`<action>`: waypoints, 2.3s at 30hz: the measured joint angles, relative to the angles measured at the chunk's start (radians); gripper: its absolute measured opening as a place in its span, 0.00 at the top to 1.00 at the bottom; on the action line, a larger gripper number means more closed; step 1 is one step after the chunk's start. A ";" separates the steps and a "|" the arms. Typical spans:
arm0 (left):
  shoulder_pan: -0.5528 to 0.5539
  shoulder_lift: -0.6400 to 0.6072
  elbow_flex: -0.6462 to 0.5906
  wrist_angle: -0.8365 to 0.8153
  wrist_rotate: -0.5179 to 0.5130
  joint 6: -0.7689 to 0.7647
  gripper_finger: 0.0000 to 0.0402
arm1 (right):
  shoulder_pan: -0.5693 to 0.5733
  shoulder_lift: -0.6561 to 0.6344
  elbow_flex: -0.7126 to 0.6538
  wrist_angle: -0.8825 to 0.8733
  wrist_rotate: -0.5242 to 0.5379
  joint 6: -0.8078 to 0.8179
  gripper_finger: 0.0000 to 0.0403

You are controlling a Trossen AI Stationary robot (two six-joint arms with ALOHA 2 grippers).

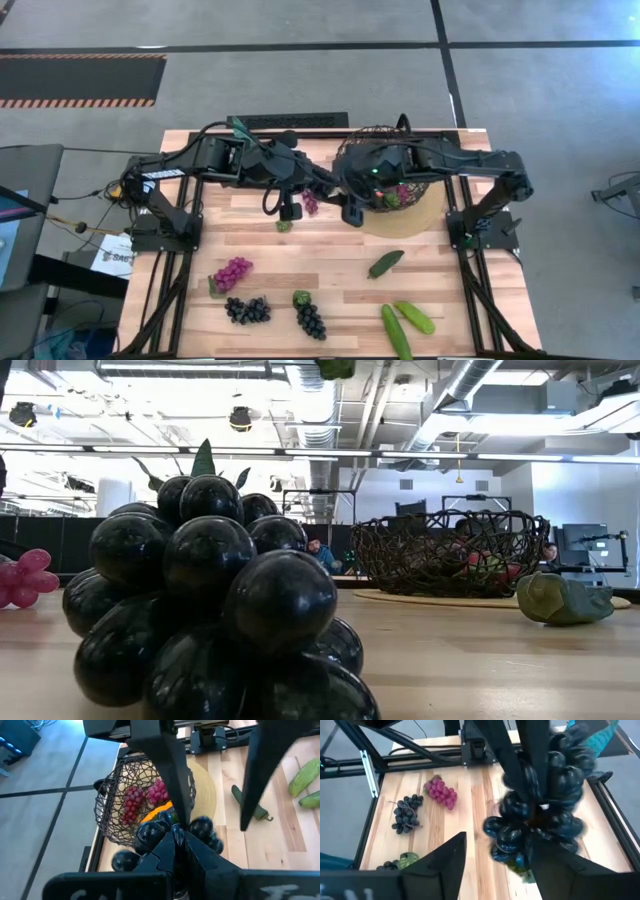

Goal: Build produce basket
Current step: Put the black grapes into the black wire basket

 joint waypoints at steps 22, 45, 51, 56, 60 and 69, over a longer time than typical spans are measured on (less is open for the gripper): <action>-0.001 0.000 0.000 -0.036 0.034 -0.042 1.00 | -0.021 0.017 0.076 -0.032 0.003 0.055 0.47; -0.001 0.000 0.000 -0.028 0.047 -0.041 1.00 | 0.015 0.048 0.074 -0.100 0.003 0.035 0.52; -0.001 -0.001 0.000 -0.020 0.069 -0.045 1.00 | 0.015 0.060 0.075 -0.089 0.007 0.035 0.52; 0.000 -0.001 0.000 -0.019 0.070 -0.051 1.00 | 0.013 0.059 0.075 -0.061 0.058 0.027 0.53; 0.000 -0.001 0.000 -0.020 0.069 -0.052 1.00 | 0.012 0.059 0.075 -0.051 0.114 -0.006 0.53; 0.000 0.000 0.000 -0.018 0.101 -0.065 1.00 | -0.003 0.059 0.075 -0.051 0.259 -0.018 0.54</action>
